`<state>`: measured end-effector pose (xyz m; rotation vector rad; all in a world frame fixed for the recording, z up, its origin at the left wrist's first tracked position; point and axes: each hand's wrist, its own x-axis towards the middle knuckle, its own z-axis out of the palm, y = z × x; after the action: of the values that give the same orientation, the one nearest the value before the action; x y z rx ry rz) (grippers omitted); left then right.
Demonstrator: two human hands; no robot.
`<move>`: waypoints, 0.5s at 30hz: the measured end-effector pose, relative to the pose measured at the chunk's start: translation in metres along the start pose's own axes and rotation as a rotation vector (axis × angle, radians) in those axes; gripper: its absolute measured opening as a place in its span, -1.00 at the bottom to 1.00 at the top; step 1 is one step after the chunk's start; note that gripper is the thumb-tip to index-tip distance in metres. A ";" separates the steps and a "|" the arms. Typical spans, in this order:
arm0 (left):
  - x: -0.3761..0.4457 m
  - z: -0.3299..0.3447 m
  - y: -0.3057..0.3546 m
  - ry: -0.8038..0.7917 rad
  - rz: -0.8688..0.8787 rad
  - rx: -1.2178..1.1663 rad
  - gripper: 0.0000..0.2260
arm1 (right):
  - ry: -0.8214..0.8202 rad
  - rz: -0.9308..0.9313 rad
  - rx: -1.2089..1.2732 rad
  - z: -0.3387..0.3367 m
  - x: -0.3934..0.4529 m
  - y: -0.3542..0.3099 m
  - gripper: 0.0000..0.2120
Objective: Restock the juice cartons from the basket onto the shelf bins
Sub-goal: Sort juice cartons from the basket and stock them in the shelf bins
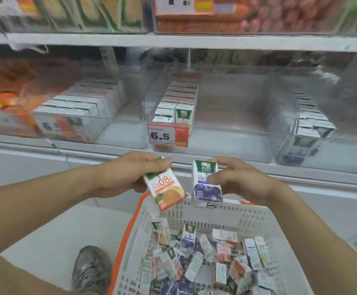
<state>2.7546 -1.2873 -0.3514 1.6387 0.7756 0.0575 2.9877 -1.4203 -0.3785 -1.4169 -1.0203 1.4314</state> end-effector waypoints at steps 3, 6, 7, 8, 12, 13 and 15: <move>-0.010 -0.002 0.015 0.017 -0.018 -0.067 -0.33 | 0.018 -0.078 0.014 0.013 -0.006 -0.020 -0.45; -0.010 -0.005 0.029 -0.096 -0.046 -0.027 -0.23 | 0.083 -0.099 -0.104 0.027 -0.011 -0.041 -0.57; -0.010 -0.005 0.031 -0.142 -0.036 -0.037 -0.22 | 0.089 -0.095 -0.158 0.031 -0.012 -0.048 -0.62; -0.009 -0.002 0.033 -0.181 -0.021 -0.035 -0.23 | 0.080 -0.091 -0.209 0.034 -0.013 -0.055 -0.68; 0.000 0.010 0.038 -0.201 0.035 0.028 -0.31 | 0.081 -0.052 -0.407 0.033 -0.020 -0.084 -0.75; 0.004 0.013 0.040 -0.190 0.057 0.030 -0.35 | 0.099 -0.044 -0.432 0.030 -0.023 -0.090 -0.77; 0.012 0.019 0.047 -0.175 0.093 0.048 -0.52 | 0.130 -0.041 -0.453 0.021 -0.028 -0.097 -0.80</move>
<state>2.7929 -1.2983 -0.3186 1.6997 0.5707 -0.0389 2.9695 -1.4176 -0.2766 -1.7709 -1.3355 1.1011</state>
